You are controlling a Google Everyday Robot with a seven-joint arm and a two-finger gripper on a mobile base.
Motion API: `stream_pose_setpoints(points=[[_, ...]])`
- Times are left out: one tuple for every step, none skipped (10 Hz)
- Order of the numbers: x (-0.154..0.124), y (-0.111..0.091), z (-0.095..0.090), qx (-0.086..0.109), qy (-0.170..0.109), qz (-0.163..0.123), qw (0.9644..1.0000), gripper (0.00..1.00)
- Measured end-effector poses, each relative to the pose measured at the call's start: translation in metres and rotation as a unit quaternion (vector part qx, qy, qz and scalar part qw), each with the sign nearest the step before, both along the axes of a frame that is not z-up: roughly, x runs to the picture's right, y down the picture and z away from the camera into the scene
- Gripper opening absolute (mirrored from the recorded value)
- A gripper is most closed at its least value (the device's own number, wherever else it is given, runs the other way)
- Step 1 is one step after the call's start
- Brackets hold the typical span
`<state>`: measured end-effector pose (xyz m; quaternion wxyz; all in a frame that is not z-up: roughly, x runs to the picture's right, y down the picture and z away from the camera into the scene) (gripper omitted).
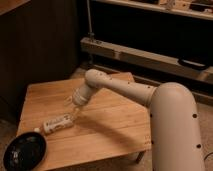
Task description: Place the bottle in the ceramic bowl
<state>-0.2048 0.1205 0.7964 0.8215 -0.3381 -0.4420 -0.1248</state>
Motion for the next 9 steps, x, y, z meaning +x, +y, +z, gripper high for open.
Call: stream_pose_setpoints(points=[[-0.004, 0.005, 0.001, -0.002, -0.003, -0.004, 1.0000, 0.65], [-0.005, 0.008, 0.001, -0.003, -0.004, -0.006, 1.0000, 0.65], [-0.007, 0.012, 0.002, -0.004, -0.004, -0.007, 1.0000, 0.65], [-0.009, 0.015, 0.001, -0.005, -0.004, -0.010, 0.9999, 0.65], [-0.012, 0.020, 0.001, -0.006, -0.002, -0.016, 0.9999, 0.65], [-0.013, 0.024, 0.001, -0.006, 0.001, -0.019, 0.9998, 0.65], [-0.014, 0.027, 0.001, -0.006, 0.002, -0.022, 0.9997, 0.65], [-0.015, 0.030, 0.001, -0.004, 0.004, -0.025, 0.9997, 0.65], [-0.016, 0.033, 0.002, -0.002, 0.007, -0.029, 0.9996, 0.65]])
